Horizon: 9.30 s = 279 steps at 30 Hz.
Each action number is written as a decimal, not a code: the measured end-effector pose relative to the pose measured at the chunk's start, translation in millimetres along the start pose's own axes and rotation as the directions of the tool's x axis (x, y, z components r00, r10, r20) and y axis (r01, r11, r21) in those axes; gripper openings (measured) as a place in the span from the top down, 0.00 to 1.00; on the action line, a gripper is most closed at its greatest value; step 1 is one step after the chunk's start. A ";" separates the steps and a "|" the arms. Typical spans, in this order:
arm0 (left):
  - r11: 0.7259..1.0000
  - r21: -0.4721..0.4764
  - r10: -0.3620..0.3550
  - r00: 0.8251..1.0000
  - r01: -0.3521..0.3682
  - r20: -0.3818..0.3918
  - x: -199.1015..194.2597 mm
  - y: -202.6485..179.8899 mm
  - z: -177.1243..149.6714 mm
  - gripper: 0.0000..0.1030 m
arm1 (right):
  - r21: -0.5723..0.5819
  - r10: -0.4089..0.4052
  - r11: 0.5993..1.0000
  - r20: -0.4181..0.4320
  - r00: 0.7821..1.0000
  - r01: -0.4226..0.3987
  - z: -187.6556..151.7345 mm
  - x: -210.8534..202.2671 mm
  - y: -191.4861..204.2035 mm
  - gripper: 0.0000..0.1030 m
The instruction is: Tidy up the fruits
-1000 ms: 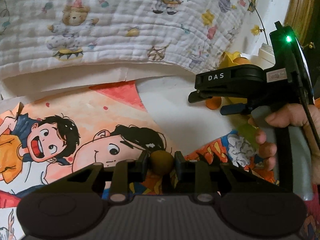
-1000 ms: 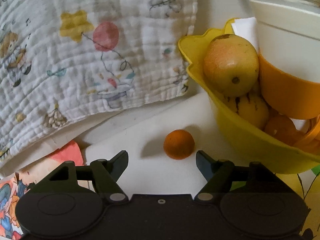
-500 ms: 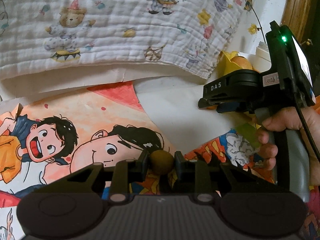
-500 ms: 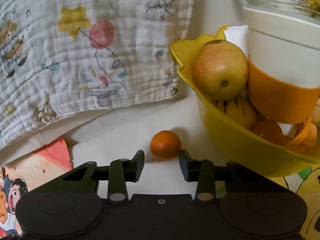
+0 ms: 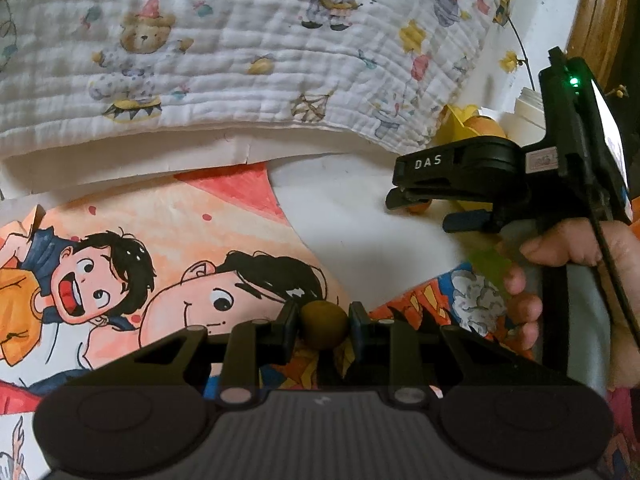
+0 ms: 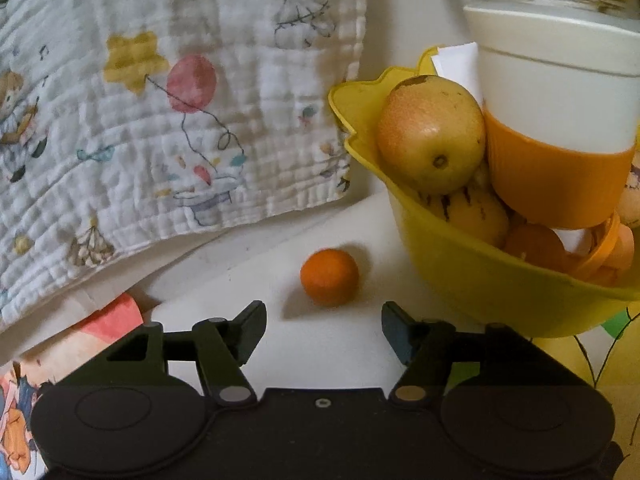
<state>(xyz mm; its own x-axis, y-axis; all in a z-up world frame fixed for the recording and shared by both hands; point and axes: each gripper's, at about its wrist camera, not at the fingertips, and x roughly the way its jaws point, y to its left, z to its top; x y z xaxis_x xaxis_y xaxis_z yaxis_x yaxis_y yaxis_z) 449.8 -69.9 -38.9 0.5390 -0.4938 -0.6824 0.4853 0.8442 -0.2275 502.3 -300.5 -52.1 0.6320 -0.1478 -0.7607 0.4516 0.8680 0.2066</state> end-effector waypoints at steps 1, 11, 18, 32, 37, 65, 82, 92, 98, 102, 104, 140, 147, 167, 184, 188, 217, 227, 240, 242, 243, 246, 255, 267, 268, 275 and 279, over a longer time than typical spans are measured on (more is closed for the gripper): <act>1.000 -0.001 -0.001 1.000 0.001 0.004 0.5 0.4 0.1 0.71 | -0.004 -0.009 1.000 0.007 1.000 0.009 0.1 0.9 2.0 0.36; 1.000 0.010 -0.014 0.999 0.014 0.034 5.6 1.5 -1.5 0.71 | 0.027 -0.049 0.999 0.058 0.997 0.048 -1.0 5.9 8.9 0.67; 1.000 0.017 -0.015 0.999 0.014 0.040 6.5 -0.2 -2.2 0.71 | 0.045 -0.014 0.999 0.060 0.998 0.012 2.5 5.6 -3.3 0.71; 0.999 0.029 -0.044 0.999 0.043 0.022 -3.7 0.7 -8.5 0.71 | -0.045 0.095 0.994 -0.040 0.995 -0.097 -15.7 -33.3 -14.6 0.71; 0.999 0.040 -0.036 0.999 0.035 0.024 -10.6 1.7 -12.6 0.71 | -0.108 0.150 0.982 -0.075 0.986 -0.157 -23.4 -45.5 -9.8 0.71; 0.998 -0.034 0.046 0.999 -0.046 0.014 -31.0 21.1 -9.0 0.71 | -0.227 0.218 0.948 -0.052 0.975 -0.224 -21.2 -43.3 20.9 0.56; 0.998 0.027 0.056 0.998 -0.056 -0.010 -23.3 11.1 -13.0 0.71 | -0.230 0.254 0.936 -0.080 0.964 -0.266 -30.7 -41.6 13.8 0.68; 0.997 0.033 0.071 0.997 -0.071 0.020 -53.8 -4.9 -8.5 0.72 | -0.220 0.345 0.908 -0.094 0.934 -0.358 -32.9 -97.9 -5.8 0.68; 0.994 0.066 0.086 0.994 -0.090 0.064 -89.7 -27.9 -11.2 0.71 | -0.270 0.413 0.866 -0.087 0.907 -0.420 -44.8 -144.8 -24.5 0.68; 0.993 0.078 0.087 0.992 -0.093 0.086 -115.2 -42.9 -21.4 0.71 | -0.342 0.449 0.826 -0.082 0.890 -0.448 -64.7 -178.2 -37.1 0.68; 0.992 0.082 0.085 0.992 -0.093 0.097 -128.2 -49.6 -29.6 0.71 | -0.364 0.469 0.807 -0.085 0.879 -0.466 -75.3 -194.7 -44.3 0.68; 0.991 -0.087 0.119 0.974 -0.103 0.193 -261.1 -100.7 -196.4 0.71 | -0.504 0.572 0.689 -0.062 0.818 -0.521 -237.8 -313.7 -122.0 0.68; 0.984 -0.123 0.153 0.969 -0.131 0.193 -261.3 -104.6 -218.7 0.71 | -0.511 0.552 0.718 0.005 0.834 -0.472 -255.4 -318.2 -121.6 0.68; 0.959 -0.150 0.260 0.956 -0.239 0.136 -240.6 -109.1 -238.8 0.71 | -0.498 0.445 0.793 0.082 0.892 -0.350 -281.2 -310.5 -111.5 0.67; 0.947 -0.171 0.295 0.946 -0.271 0.133 -236.4 -107.2 -241.4 0.71 | -0.487 0.416 0.808 0.074 0.906 -0.331 -287.5 -301.9 -107.6 0.67; 0.946 -0.176 0.299 0.945 -0.274 0.135 -236.3 -108.0 -241.9 0.71 | -0.494 0.415 0.806 0.081 0.906 -0.325 -289.1 -302.1 -107.3 0.66; 0.925 -0.244 0.343 0.916 -0.290 0.209 -286.2 -127.4 -252.9 0.16 | -0.460 0.439 0.835 0.227 0.869 -0.302 -299.8 -364.1 -140.7 0.27; 0.924 -0.209 0.365 0.902 -0.320 0.233 -309.3 -134.0 -266.5 0.01 | -0.451 0.473 0.828 0.239 0.848 -0.334 -306.4 -381.8 -151.0 0.02; 0.899 -0.199 0.424 0.890 -0.390 0.168 -324.1 -134.9 -287.1 0.00 | -0.465 0.457 0.817 0.161 0.875 -0.341 -321.4 -389.7 -153.0 0.01; 0.893 -0.206 0.432 0.889 -0.399 0.153 -325.2 -133.0 -288.9 0.00 | -0.467 0.458 0.813 0.147 0.877 -0.347 -322.5 -388.6 -152.2 0.01; 0.891 -0.208 0.435 0.888 -0.403 0.146 -325.8 -132.4 -289.9 0.00 | -0.466 0.459 0.813 0.142 0.877 -0.350 -322.6 -387.9 -152.0 0.01; 0.889 -0.210 0.437 0.890 -0.406 0.132 -327.2 -131.3 -292.1 0.00 | -0.451 0.463 0.815 0.131 0.876 -0.363 -322.7 -386.4 -153.3 0.01; 0.883 -0.208 0.450 0.884 -0.421 0.124 -327.4 -132.2 -292.7 0.00 | -0.431 0.464 0.819 0.106 0.879 -0.380 -321.2 -383.1 -154.0 0.01; 0.882 -0.213 0.450 0.886 -0.421 0.114 -325.8 -131.7 -293.1 0.00 | -0.416 0.455 0.825 0.089 0.886 -0.382 -322.0 -378.4 -155.3 0.01; 0.881 -0.213 0.451 0.886 -0.421 0.113 -325.8 -131.8 -293.4 0.00 | -0.416 0.455 0.825 0.088 0.886 -0.382 -322.2 -378.5 -155.0 0.01; 0.881 -0.214 0.450 0.886 -0.421 0.113 -325.7 -131.4 -293.3 0.00 | -0.419 0.455 0.824 0.088 0.886 -0.381 -322.8 -378.8 -154.2 0.01; 0.881 -0.214 0.450 0.885 -0.421 0.114 -325.7 -131.3 -293.2 0.00 | -0.418 0.455 0.824 0.088 0.886 -0.382 -322.9 -378.8 -154.2 0.01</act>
<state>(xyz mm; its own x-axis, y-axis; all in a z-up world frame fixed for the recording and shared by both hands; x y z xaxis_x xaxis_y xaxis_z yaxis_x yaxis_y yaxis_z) 8.6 41.2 9.7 0.7745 -0.0808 -0.6274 0.0534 0.9966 -0.0624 -10.1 -225.2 5.5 0.8207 0.2228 -0.5261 -0.1328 0.9700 0.2036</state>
